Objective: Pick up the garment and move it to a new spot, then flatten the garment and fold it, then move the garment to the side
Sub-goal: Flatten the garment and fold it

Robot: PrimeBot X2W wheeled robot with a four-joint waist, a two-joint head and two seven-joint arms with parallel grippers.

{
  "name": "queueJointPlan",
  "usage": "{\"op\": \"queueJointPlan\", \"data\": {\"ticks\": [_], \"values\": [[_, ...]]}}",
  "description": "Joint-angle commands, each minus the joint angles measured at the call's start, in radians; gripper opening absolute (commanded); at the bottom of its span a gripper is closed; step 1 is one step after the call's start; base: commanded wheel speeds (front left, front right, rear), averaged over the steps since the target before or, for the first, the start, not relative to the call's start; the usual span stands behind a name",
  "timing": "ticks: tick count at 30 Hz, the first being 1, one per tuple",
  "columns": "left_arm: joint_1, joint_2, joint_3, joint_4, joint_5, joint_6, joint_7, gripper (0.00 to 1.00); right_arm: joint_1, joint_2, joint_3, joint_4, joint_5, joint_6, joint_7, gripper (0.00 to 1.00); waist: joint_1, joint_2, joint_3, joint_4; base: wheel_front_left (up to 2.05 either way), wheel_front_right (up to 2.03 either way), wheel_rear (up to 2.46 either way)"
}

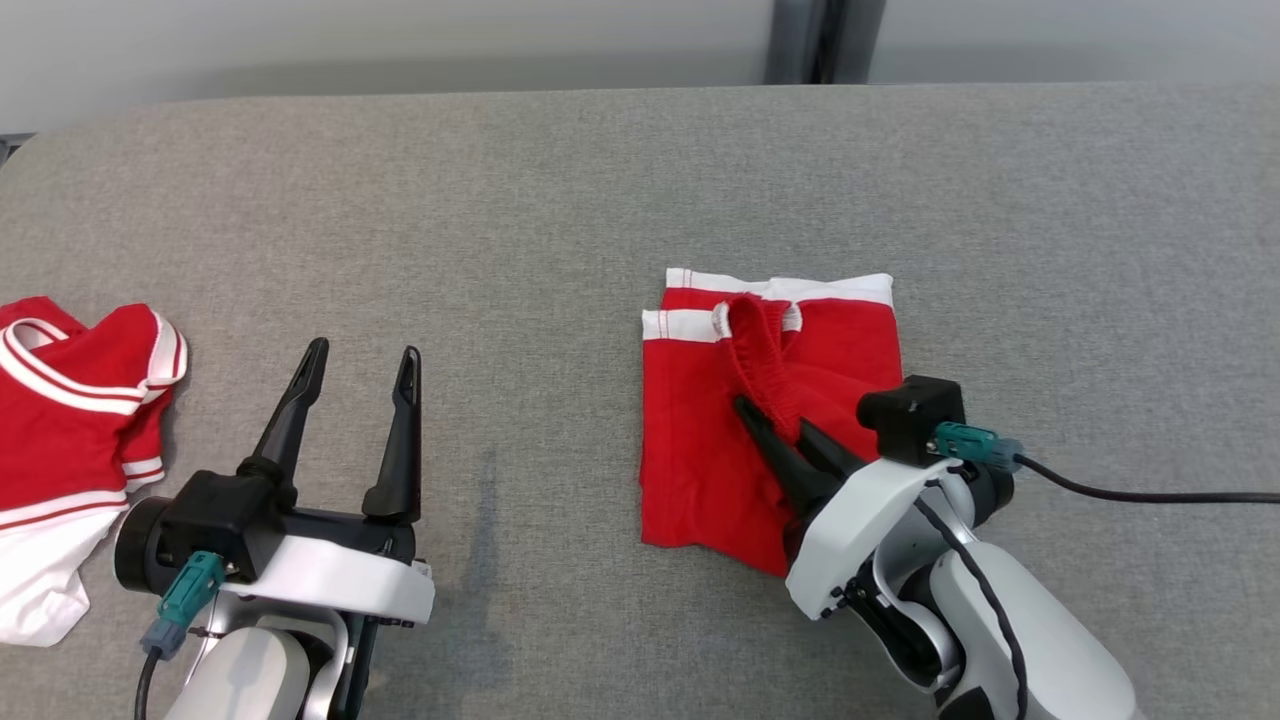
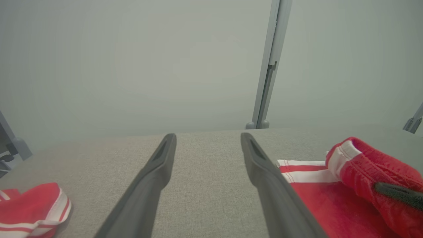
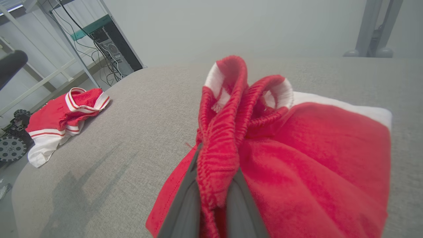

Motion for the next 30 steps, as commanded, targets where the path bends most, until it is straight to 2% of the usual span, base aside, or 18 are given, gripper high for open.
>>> {"op": "queueJointPlan", "data": {"ticks": [1, 4, 5, 6, 7, 8, 17, 21, 26, 29, 30], "values": [[-0.012, 0.001, 0.001, 0.002, -0.002, -0.005, -0.002, 1.0, -0.013, -0.005, 0.003, 0.008, -0.005, 0.0, -0.008, 0.0, 0.0, 0.0, 0.002, 0.006, 0.0, 0.0, 0.0], [-0.017, -0.004, -0.007, 0.014, -0.005, -0.01, -0.006, 1.0, -0.052, -0.004, 0.059, 0.104, 0.022, 0.0, -0.036, 0.0, 0.0, 0.0, 0.006, 0.022, 0.0, 0.0, 0.0], [-0.019, -0.006, -0.008, 0.017, -0.007, -0.012, -0.008, 1.0, -0.059, -0.004, 0.067, 0.121, 0.032, 0.0, -0.047, 0.12, 0.0, 0.0, 0.007, 0.026, 0.0, 0.0, 0.0], [-0.021, -0.008, -0.009, 0.021, -0.009, -0.012, -0.01, 1.0, -0.068, -0.004, 0.077, 0.138, 0.039, 0.0, -0.06, 0.32, 0.0, 0.0, 0.008, 0.029, 0.0, 0.0, 0.0], [-0.024, -0.009, -0.01, 0.025, -0.009, -0.013, -0.01, 1.0, -0.073, -0.004, 0.093, 0.152, 0.052, 0.0, -0.068, 0.92, 0.0, 0.0, 0.009, 0.031, 0.0, 0.0, 0.0], [-0.025, -0.01, -0.011, 0.029, -0.009, -0.013, -0.012, 1.0, -0.078, -0.003, 0.106, 0.163, 0.06, 0.0, -0.079, 1.0, 0.0, 0.0, 0.009, 0.033, 0.0, 0.0, 0.0], [-0.019, -0.012, -0.016, 0.048, -0.014, -0.013, -0.019, 1.0, -0.096, -0.005, 0.22, 0.18, 0.115, 0.0, -0.154, 1.0, 0.0, 0.0, -0.004, 0.022, 0.0, 0.0, 0.0], [-0.013, -0.01, -0.017, 0.051, -0.018, -0.011, -0.019, 1.0, -0.078, -0.005, 0.234, 0.155, 0.11, 0.0, -0.187, 1.0, 0.0, 0.0, -0.017, 0.011, 0.0, 0.0, 0.0], [0.007, -0.004, -0.008, 0.048, -0.022, -0.001, -0.02, 1.0, -0.039, -0.008, 0.142, 0.11, 0.066, 0.0, -0.242, 1.0, 0.0, 0.0, -0.04, -0.006, 0.0, 0.0, 0.0], [0.018, -0.001, 0.0, 0.038, -0.028, 0.011, -0.016, 1.0, -0.004, -0.02, 0.046, 0.067, 0.03, 0.0, -0.26, 1.0, 0.0, 0.0, -0.056, -0.018, 0.0, 0.0, 0.0], [0.031, 0.004, 0.007, 0.029, -0.03, 0.021, -0.014, 1.0, 0.021, -0.026, -0.032, 0.03, -0.004, 0.0, -0.268, 1.0, 0.0, 0.0, -0.066, -0.026, 0.0, 0.0, 0.0]]}}
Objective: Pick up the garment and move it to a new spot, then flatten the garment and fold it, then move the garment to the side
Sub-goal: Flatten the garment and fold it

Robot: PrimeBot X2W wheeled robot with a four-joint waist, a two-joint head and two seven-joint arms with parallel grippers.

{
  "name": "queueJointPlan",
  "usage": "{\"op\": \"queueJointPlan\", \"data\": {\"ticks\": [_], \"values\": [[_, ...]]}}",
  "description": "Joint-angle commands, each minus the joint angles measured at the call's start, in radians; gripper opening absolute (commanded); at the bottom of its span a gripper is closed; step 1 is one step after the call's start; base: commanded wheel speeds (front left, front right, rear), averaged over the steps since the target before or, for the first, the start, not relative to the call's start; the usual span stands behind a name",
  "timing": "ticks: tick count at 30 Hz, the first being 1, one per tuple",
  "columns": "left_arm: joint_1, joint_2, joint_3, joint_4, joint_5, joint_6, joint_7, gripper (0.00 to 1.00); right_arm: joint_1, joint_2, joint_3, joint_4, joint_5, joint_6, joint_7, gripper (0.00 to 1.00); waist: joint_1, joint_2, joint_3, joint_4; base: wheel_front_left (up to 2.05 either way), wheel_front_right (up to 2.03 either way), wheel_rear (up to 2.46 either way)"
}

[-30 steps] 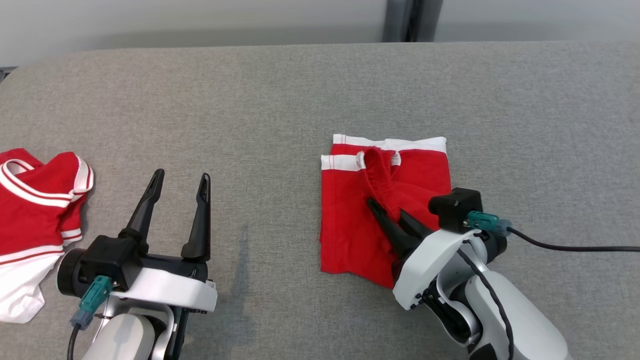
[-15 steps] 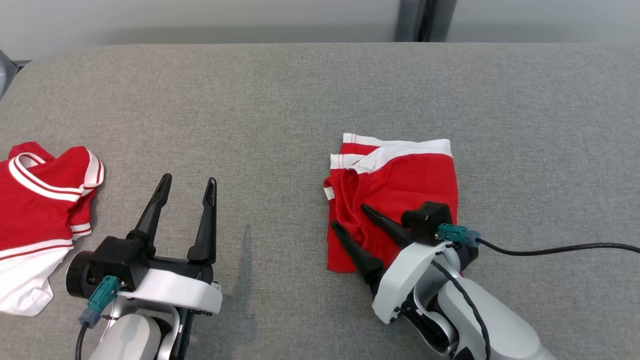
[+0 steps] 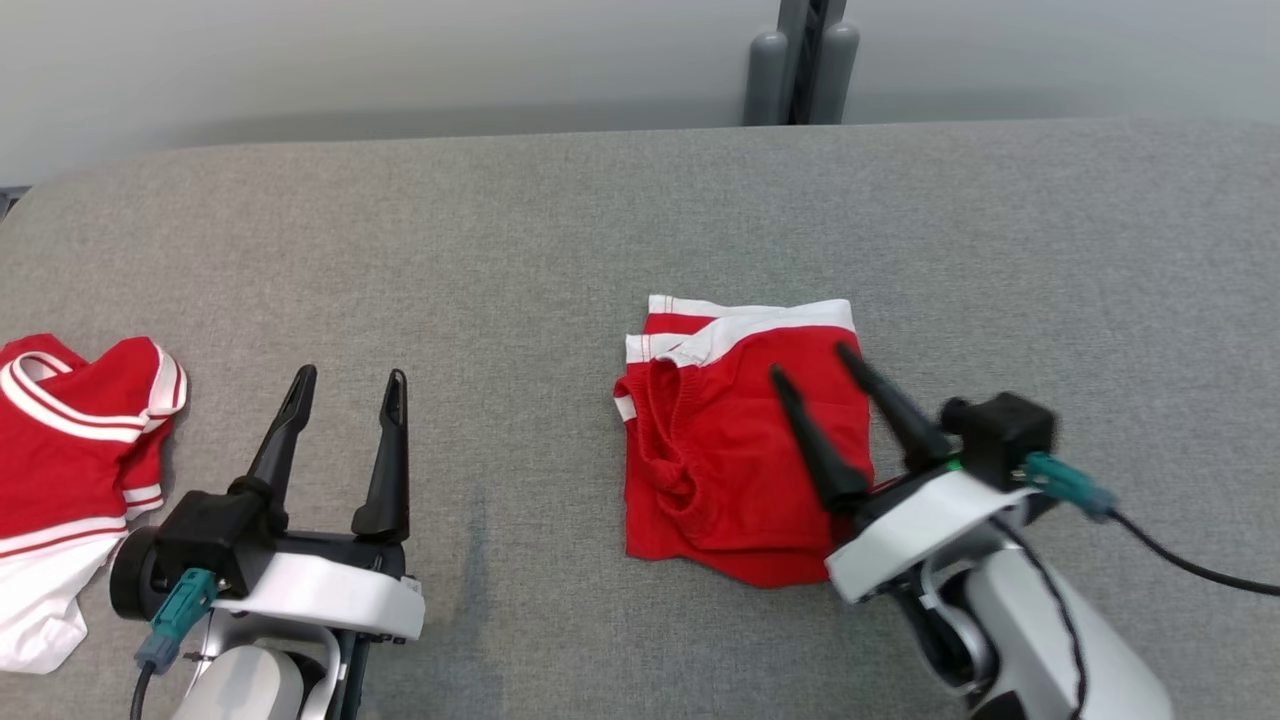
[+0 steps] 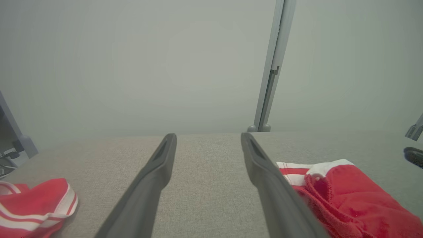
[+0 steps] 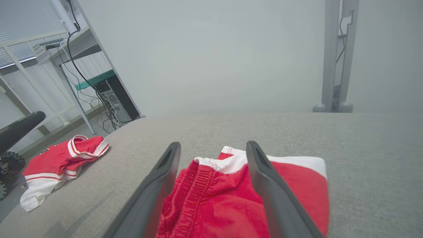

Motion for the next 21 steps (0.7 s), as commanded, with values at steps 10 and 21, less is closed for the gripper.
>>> {"op": "queueJointPlan", "data": {"ticks": [10, 21], "values": [[0.055, 0.03, 0.041, -0.057, -0.016, 0.045, 0.011, 1.0, 0.14, -0.014, -0.342, -0.219, -0.173, 0.0, 0.055, 1.0, 0.0, 0.0, -0.05, -0.032, 0.0, 0.0, 0.0], [0.126, 0.06, 0.032, -0.124, -0.003, 0.078, 0.049, 1.0, 0.3, -0.004, -0.467, -0.387, -0.265, 0.0, 0.168, 1.0, 0.0, 0.0, -0.119, -0.036, 0.0, 0.0, 0.0]]}}
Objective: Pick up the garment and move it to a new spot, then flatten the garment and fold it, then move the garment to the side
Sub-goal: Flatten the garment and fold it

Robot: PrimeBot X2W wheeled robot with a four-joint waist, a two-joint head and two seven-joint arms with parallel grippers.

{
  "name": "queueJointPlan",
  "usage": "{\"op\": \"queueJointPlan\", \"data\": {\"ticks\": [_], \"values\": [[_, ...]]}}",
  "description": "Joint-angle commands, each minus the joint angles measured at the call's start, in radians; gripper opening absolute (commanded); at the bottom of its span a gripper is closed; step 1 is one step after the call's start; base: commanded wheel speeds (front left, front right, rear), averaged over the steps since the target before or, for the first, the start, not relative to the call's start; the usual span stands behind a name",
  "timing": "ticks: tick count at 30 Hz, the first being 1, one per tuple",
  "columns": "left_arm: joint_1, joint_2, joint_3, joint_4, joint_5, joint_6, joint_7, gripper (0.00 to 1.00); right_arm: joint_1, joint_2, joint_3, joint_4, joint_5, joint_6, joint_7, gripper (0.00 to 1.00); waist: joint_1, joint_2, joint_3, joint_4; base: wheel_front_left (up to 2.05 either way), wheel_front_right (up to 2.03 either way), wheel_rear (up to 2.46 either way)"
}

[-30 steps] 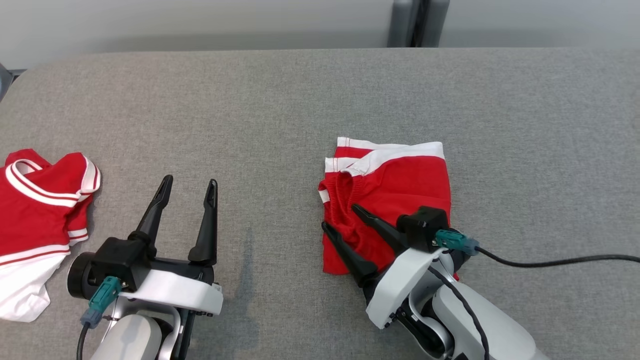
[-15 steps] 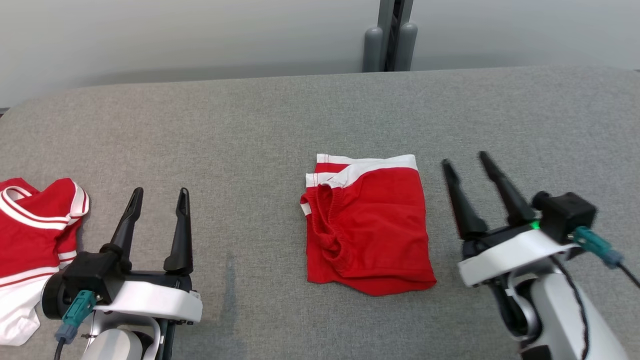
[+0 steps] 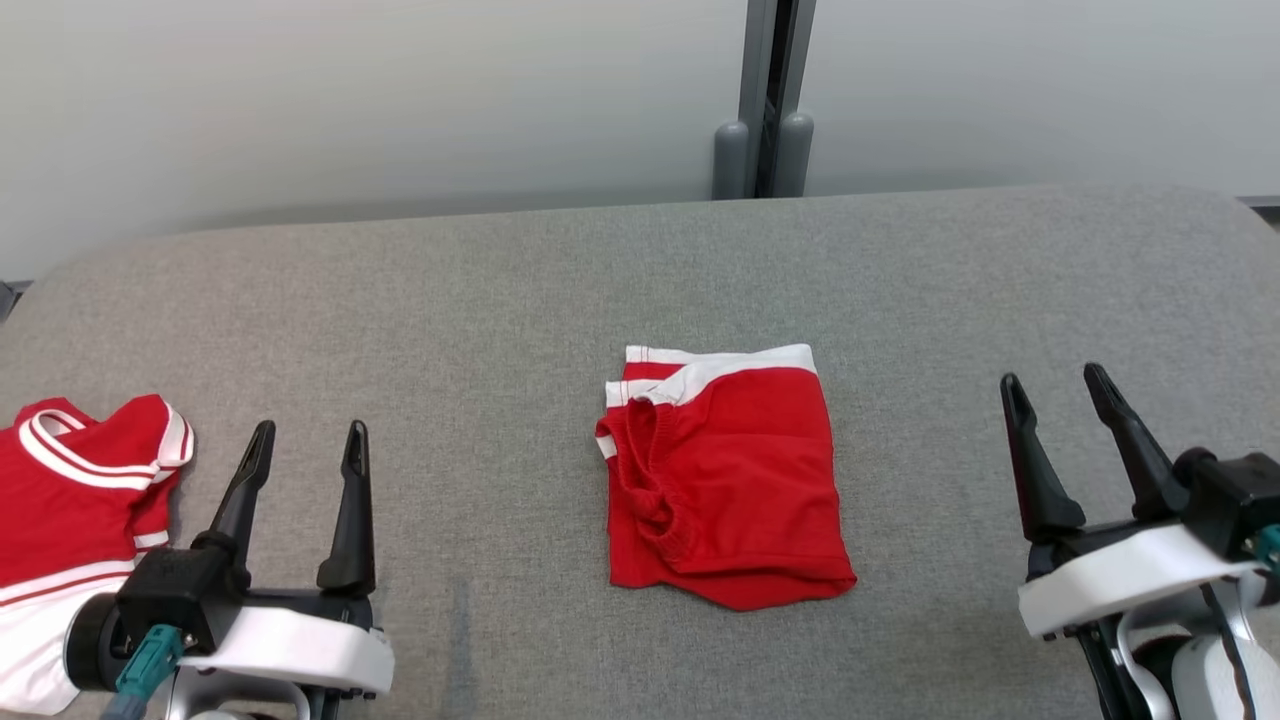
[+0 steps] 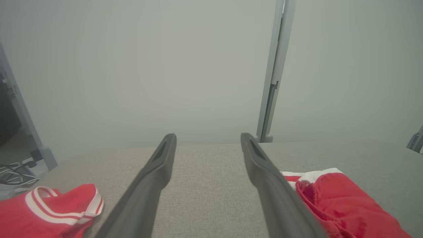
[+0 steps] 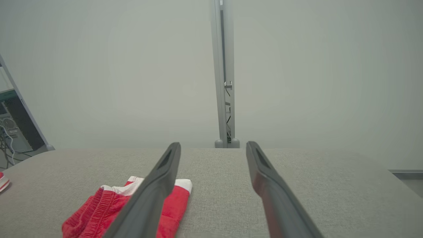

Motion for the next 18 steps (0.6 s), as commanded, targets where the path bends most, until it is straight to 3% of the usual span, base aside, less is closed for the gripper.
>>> {"op": "queueJointPlan", "data": {"ticks": [1, 18], "values": [[0.012, 0.008, -0.001, -0.007, 0.007, 0.006, 0.004, 1.0, 0.02, -0.003, -0.005, -0.012, -0.01, 0.0, 0.008, 1.0, 0.0, -0.0001, -0.016, -0.001, 0.0, 0.0, 0.0], [0.095, 0.037, -0.018, -0.027, -0.001, 0.013, 0.022, 1.0, 0.167, -0.003, -0.047, -0.071, -0.023, 0.0, 0.082, 1.0, 0.0, -0.0001, -0.108, 0.008, 0.0, 0.0, 0.0]]}}
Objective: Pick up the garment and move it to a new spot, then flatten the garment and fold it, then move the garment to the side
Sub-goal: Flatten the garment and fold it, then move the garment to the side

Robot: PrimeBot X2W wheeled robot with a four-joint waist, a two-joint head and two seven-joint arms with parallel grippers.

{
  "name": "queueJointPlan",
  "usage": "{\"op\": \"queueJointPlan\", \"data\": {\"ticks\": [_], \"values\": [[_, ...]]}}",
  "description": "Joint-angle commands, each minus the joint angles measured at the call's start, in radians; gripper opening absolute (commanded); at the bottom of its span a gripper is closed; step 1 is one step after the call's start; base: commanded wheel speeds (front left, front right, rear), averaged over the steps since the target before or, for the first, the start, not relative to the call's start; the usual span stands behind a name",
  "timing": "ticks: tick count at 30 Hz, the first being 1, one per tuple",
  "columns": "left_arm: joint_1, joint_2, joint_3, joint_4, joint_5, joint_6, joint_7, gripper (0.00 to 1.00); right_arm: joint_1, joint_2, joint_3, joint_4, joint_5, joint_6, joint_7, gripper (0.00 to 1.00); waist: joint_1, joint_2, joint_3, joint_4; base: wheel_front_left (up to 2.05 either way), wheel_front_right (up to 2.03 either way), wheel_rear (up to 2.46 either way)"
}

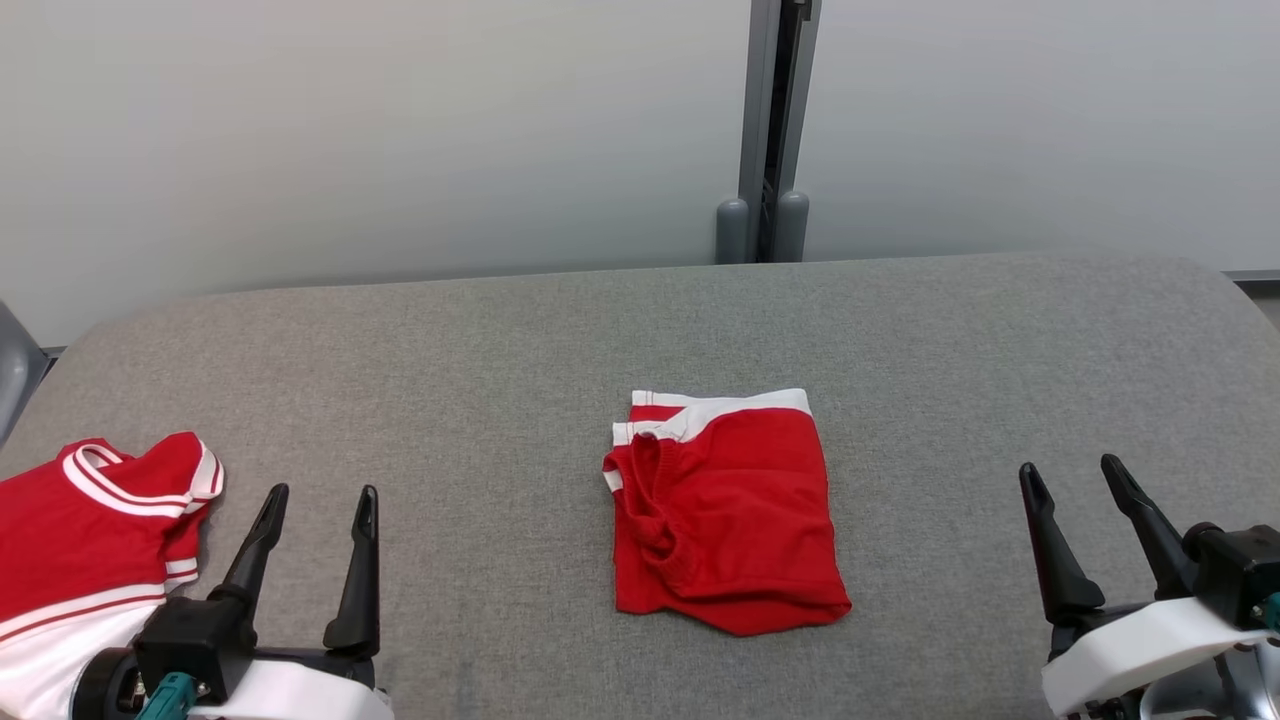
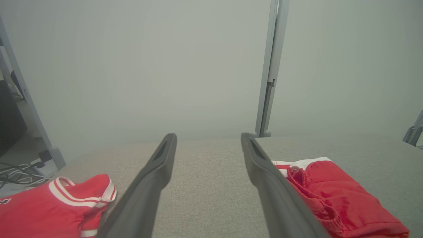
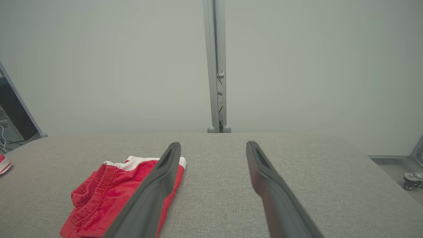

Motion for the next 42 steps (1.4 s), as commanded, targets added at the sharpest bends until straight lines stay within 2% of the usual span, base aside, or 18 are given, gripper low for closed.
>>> {"op": "queueJointPlan", "data": {"ticks": [1, 11, 31, 42], "values": [[0.0, 0.013, 0.006, 0.001, -0.002, -0.007, -0.009, 1.0, 0.012, -0.003, -0.005, -0.007, -0.001, 0.0, 0.003, 1.0, 0.0, 0.0, -0.002, 0.001, 0.0, 0.0, 0.0], [-0.001, 0.026, 0.02, 0.027, -0.022, -0.039, -0.048, 1.0, 0.016, 0.001, -0.009, -0.012, -0.006, 0.0, 0.013, 1.0, 0.0, 0.0, -0.01, 0.004, 0.0, 0.0, 0.0], [-0.006, 0.024, 0.016, 0.04, -0.038, -0.034, -0.053, 1.0, -0.001, 0.004, -0.012, 0.007, -0.004, 0.0, 0.006, 1.0, 0.0, 0.0, -0.005, 0.014, 0.0, 0.0, 0.0], [-0.047, 0.012, 0.007, 0.044, -0.045, -0.05, -0.058, 1.0, -0.018, -0.009, -0.004, 0.043, 0.005, 0.0, 0.028, 1.0, 0.0, 0.0, 0.019, 0.094, 0.0, 0.0, 0.0]]}}
